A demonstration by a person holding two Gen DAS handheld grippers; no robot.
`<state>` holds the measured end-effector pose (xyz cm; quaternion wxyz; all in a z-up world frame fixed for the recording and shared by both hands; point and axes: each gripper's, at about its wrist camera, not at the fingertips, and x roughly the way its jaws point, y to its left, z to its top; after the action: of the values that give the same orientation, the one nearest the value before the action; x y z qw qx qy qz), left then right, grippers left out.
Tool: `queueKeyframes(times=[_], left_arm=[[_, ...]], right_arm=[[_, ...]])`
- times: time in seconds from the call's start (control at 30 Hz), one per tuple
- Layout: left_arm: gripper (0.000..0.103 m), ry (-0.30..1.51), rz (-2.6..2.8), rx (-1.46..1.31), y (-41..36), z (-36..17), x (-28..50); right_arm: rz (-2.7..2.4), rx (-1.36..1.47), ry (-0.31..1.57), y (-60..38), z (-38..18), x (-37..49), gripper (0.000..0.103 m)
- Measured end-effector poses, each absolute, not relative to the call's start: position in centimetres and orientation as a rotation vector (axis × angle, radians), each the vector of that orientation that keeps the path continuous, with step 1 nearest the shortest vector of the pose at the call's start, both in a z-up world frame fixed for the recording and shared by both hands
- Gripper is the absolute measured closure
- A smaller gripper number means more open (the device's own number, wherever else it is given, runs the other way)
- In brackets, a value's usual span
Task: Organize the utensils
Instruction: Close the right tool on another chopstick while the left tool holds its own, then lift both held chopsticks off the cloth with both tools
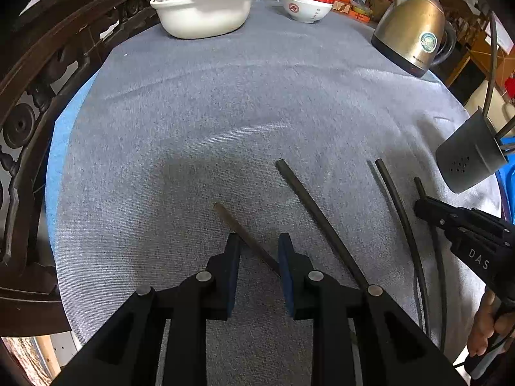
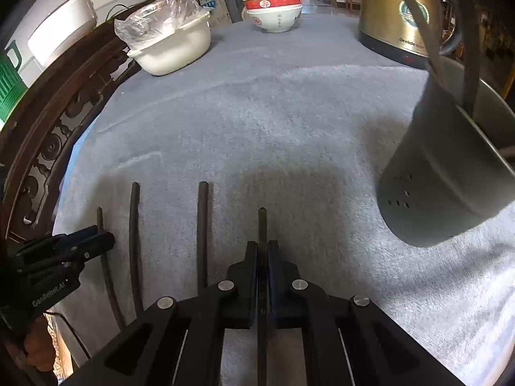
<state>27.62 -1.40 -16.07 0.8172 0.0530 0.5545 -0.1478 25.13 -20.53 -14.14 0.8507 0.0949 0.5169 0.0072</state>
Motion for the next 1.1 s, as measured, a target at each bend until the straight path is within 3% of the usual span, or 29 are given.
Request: queueKeyframes(times=[0.13,0.6,0.97,1.03,1.1], left_arm=[[0.077,1.185,-0.307,0.128,-1.8,-16.2,27.6],[0.053,1.263,-0.287,0.029,-0.9,-15.5,27.9],[0.053,1.419,-0.19,-0.202,2.0,-15.7,29.8],[0.054,1.42,-0.156,-0.193,1.6,-15.9,30.1],[0.064,1.424,-0.155,-0.188,1.0,-15.9,30.3]], right_arm=[[0.011,0.174,1.111,-20.2,-14.1,25.5,0.095],[0.028,0.173,1.164,-20.4,-14.0,26.6,0.095],[0.062,0.182,1.129,-20.6,-14.2,26.1,0.095],[0.072,0.181,1.117,-20.7,-14.2,25.9,0.095],[0.08,0.191,1.106,-20.9,-14.2,25.6,0.095]])
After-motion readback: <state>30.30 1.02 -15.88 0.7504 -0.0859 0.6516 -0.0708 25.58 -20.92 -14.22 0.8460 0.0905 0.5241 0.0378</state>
